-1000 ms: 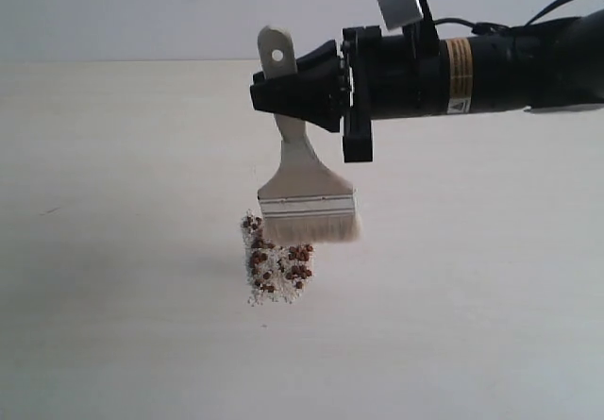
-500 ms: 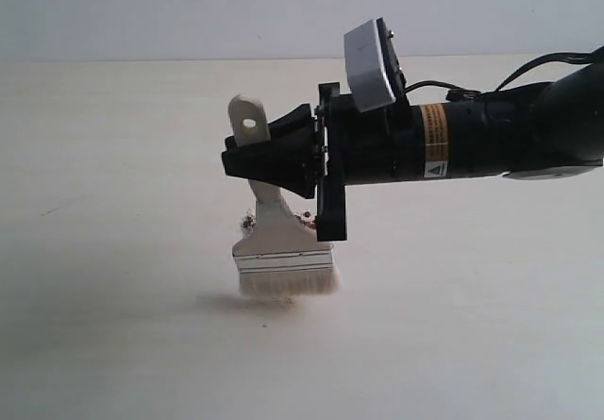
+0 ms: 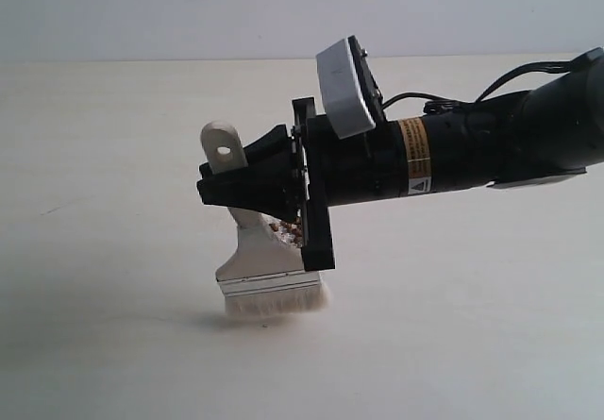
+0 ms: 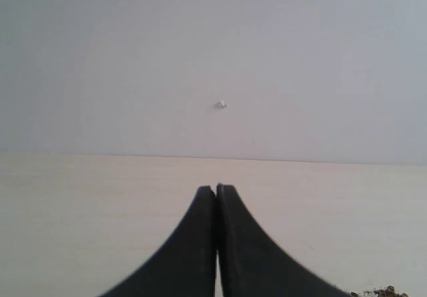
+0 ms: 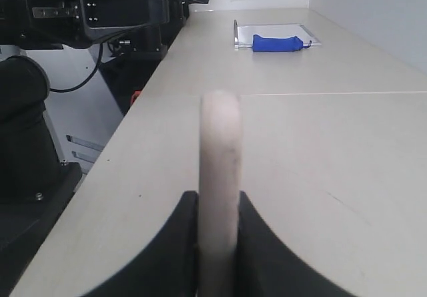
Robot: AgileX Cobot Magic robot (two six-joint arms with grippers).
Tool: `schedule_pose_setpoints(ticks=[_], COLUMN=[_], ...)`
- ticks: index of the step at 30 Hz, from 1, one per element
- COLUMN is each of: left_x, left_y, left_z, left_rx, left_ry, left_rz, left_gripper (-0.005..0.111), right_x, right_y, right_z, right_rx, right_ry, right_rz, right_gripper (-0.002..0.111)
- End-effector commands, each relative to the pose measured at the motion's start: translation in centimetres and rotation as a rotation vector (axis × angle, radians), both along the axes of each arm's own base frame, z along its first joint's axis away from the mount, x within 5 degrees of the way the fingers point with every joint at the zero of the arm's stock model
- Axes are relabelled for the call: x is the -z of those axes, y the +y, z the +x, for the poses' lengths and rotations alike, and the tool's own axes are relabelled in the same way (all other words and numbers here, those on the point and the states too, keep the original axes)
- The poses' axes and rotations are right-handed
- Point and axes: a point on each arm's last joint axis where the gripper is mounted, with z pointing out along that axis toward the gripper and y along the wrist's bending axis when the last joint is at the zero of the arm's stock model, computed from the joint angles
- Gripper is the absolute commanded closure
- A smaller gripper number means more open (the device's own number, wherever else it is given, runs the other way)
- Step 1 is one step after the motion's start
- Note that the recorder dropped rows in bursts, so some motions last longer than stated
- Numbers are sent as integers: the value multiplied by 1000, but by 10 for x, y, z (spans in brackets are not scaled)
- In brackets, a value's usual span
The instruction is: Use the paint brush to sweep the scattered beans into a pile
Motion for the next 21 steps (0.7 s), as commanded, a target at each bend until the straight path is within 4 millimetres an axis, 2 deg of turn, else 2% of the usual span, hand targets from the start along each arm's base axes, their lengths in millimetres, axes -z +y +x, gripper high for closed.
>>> schedule_pose_setpoints(ticks=[1, 10, 21], left_x=[1, 1, 1], left_y=[1, 1, 1], left_z=[0, 0, 0], left_rx=[-4, -4, -4], left_ry=[-4, -4, -4], left_rz=[-4, -4, -4], left_gripper=[107, 107, 107], right_x=[8, 22, 28], right_y=[-1, -1, -13], right_z=[7, 10, 22], right_rx=[44, 55, 116], right_ry=[9, 14, -6], right_rz=[19, 7, 7], right_gripper=[108, 108, 108])
